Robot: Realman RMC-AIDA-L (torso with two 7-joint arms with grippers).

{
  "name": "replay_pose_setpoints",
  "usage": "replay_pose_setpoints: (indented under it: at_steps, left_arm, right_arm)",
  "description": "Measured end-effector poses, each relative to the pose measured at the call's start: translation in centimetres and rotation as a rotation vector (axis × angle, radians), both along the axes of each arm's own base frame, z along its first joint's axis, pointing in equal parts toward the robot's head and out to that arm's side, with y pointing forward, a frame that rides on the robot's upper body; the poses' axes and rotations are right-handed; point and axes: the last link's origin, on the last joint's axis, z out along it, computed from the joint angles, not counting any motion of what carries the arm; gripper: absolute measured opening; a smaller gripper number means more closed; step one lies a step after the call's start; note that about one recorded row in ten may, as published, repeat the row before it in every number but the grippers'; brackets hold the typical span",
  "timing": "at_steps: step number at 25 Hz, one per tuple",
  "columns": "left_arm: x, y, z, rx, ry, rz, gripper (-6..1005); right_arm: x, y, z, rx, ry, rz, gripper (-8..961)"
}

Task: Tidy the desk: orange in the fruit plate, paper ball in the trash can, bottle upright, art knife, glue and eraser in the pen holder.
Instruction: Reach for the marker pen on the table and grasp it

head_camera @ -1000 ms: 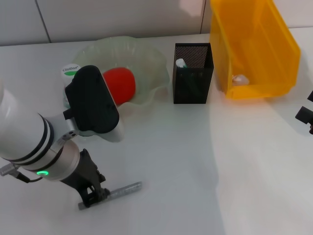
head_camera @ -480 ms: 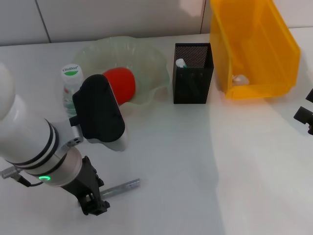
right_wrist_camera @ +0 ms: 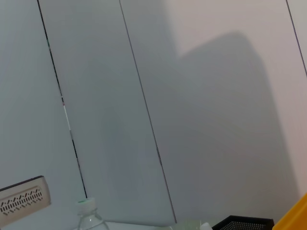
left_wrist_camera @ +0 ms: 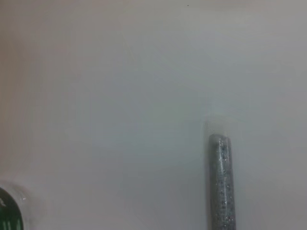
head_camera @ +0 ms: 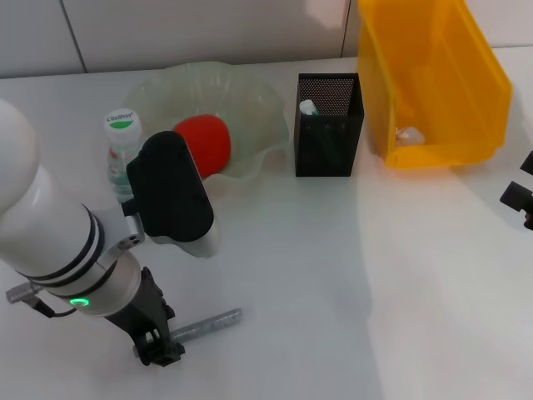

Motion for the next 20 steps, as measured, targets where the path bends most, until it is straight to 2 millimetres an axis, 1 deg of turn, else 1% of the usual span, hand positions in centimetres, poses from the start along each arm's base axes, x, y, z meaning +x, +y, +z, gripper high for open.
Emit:
replay_pose_setpoints:
  at_steps: [20]
  left_arm:
    - [0.02,-0.12,-0.36,-0.015,0.015,-0.016,260]
  right_arm:
    - [-0.06,0.09,-0.02,-0.001,0.000,0.003,575]
